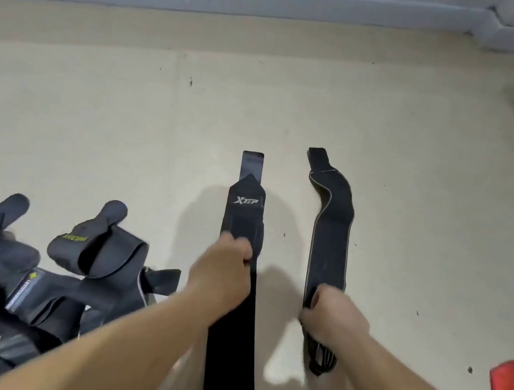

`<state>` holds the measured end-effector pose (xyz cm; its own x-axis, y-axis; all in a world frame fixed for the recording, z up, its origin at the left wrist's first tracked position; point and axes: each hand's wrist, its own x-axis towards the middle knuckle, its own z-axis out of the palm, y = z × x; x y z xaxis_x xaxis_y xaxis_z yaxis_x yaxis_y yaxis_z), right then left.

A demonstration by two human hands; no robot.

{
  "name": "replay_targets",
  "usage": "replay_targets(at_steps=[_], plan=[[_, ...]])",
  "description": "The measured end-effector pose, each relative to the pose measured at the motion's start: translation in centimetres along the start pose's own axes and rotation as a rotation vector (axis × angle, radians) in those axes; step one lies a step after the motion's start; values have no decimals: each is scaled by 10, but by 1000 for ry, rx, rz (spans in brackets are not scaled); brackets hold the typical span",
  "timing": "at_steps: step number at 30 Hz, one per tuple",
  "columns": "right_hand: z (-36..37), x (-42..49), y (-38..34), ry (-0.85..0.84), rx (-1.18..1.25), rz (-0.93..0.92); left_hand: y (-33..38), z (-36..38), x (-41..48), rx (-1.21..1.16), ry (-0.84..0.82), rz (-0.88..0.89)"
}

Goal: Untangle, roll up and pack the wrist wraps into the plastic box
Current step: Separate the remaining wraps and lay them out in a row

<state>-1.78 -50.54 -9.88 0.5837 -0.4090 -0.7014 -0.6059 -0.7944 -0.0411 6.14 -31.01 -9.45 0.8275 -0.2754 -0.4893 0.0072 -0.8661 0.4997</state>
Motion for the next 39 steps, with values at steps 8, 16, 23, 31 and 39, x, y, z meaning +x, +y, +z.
replay_targets(at_steps=[8, 16, 23, 31, 39], plan=[[41, -48, 12, -69, -263, -98, -17, 49, -73, 92, -372, -77], [43, -80, -29, 55, -36, -225, -54, 20, -100, -84, 158, -61], [104, -113, -121, -279, 365, -392, -158, -3, -157, 308, 126, -346], [113, -131, -208, -544, 736, -235, -236, -36, -189, 411, 87, -369], [122, -146, -234, -602, 651, -243, -241, -95, -194, 282, 306, -385]])
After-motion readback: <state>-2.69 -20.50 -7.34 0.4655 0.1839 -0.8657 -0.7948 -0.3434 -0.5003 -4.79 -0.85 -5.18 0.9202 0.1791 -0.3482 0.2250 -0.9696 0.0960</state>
